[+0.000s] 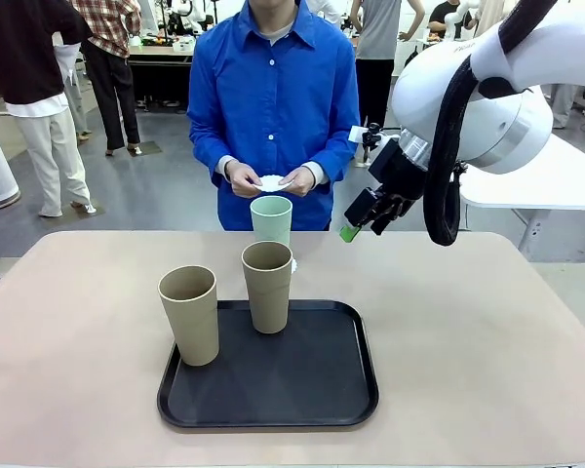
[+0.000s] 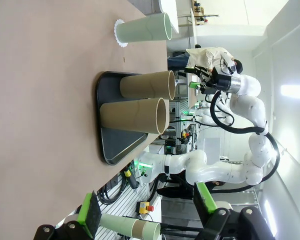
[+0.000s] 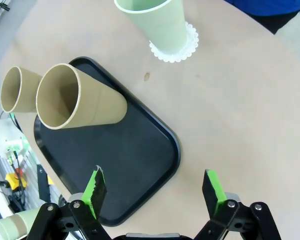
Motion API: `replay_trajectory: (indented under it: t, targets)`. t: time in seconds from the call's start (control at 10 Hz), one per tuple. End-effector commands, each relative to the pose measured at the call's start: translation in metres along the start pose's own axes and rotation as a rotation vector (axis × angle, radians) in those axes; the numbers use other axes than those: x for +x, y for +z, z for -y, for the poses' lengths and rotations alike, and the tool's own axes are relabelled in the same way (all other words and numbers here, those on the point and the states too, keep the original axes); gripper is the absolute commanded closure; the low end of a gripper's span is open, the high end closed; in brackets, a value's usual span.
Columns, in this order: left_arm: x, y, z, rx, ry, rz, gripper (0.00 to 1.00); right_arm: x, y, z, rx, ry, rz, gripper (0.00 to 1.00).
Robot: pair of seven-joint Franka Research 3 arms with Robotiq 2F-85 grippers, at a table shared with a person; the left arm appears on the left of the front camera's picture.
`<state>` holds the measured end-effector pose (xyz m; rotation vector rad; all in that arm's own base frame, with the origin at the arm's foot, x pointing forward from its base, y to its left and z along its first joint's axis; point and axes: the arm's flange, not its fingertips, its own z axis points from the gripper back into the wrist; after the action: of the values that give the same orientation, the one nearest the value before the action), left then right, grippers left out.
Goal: Place coasters on the table and set cups on them.
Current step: Take one Reusable plastic cup from the Flat Tray and place it on a coaster set by the human.
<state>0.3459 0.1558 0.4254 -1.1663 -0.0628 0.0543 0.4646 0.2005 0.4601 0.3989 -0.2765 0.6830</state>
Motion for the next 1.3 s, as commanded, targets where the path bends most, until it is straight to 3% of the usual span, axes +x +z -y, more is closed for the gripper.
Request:
replay_trajectory:
  t: [0.0, 0.1, 0.2, 0.6, 0.8, 0.9, 1.1, 1.2]
  targets:
    - [-0.001, 0.002, 0.001, -0.004, -0.005, 0.006, 0.0, -0.005, -0.004, 0.001, 0.012, 0.013, 0.03, 0.0]
    - [-0.001, 0.002, 0.001, -0.004, -0.005, 0.006, 0.0, 0.0, 0.0, 0.0, 0.0, 0.0, 0.0, 0.0]
    - [-0.001, 0.002, 0.001, -0.004, -0.005, 0.006, 0.0, -0.033, 0.017, -0.007, 0.028, -0.082, 0.012, 0.0]
    - [-0.001, 0.002, 0.001, -0.004, -0.005, 0.006, 0.0, -0.111, 0.097, 0.005, -0.204, -0.472, -0.173, 0.0]
    - [-0.001, 0.002, 0.001, -0.004, -0.005, 0.006, 0.0, -0.133, 0.12, 0.006, -0.29, -0.589, -0.192, 0.0]
    - [-0.001, 0.002, 0.001, -0.004, -0.005, 0.006, 0.0, -0.132, 0.126, 0.008, -0.231, -0.555, -0.142, 0.0]
    - [-0.001, 0.002, 0.001, -0.004, -0.005, 0.006, 0.0, -0.141, 0.127, 0.013, -0.283, -0.564, -0.167, 0.0]
    - [-0.001, 0.002, 0.001, -0.004, -0.005, 0.006, 0.0, -0.159, 0.126, 0.038, -0.087, -0.52, -0.126, 0.0]
